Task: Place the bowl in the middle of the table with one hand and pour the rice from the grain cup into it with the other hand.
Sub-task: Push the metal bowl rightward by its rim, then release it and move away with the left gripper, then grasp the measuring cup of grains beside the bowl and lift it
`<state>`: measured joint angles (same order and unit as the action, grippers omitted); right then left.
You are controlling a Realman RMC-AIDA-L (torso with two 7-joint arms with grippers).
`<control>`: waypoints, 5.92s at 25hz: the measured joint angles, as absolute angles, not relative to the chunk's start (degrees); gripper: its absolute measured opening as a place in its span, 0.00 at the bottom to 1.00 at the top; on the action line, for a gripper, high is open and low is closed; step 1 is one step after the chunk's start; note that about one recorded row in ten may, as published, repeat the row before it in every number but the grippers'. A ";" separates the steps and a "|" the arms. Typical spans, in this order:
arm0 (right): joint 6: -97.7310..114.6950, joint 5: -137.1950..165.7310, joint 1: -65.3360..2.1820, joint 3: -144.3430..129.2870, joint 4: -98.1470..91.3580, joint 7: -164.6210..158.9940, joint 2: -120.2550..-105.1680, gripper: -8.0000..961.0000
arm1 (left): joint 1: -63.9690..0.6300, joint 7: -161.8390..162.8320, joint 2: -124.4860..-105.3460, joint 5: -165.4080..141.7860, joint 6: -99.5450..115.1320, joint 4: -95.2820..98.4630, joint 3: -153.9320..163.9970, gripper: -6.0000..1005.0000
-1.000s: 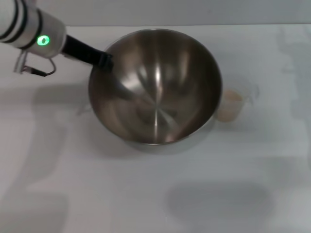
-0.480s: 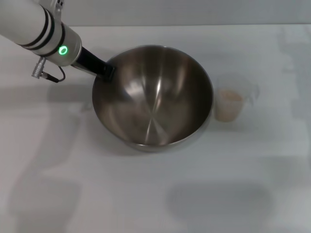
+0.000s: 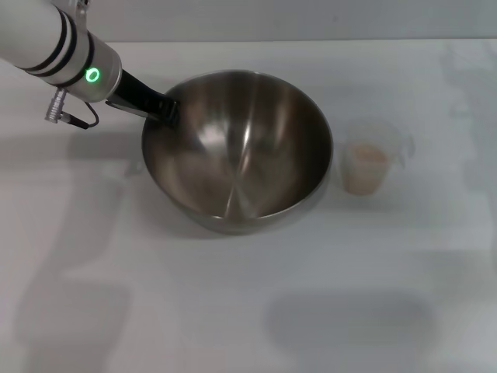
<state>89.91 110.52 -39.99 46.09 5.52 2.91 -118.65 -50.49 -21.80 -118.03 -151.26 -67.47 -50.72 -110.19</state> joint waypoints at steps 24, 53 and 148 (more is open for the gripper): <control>92.36 110.57 -39.20 45.62 5.92 2.99 -118.80 0.68 | -45.35 -22.72 -118.56 -146.96 -68.01 -60.15 -106.61 0.65; 92.34 110.71 -26.85 42.91 16.36 6.51 -119.40 0.68 | -13.90 13.49 -117.12 -165.30 57.57 -47.64 -88.33 0.64; 62.46 107.67 -21.27 21.18 20.21 15.57 -119.66 0.34 | -17.03 13.53 -115.66 -165.41 59.87 -39.99 -92.38 0.64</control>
<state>62.46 107.67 -21.27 21.18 20.21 15.57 -119.66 -17.03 13.53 -115.66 -165.41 59.87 -39.99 -92.38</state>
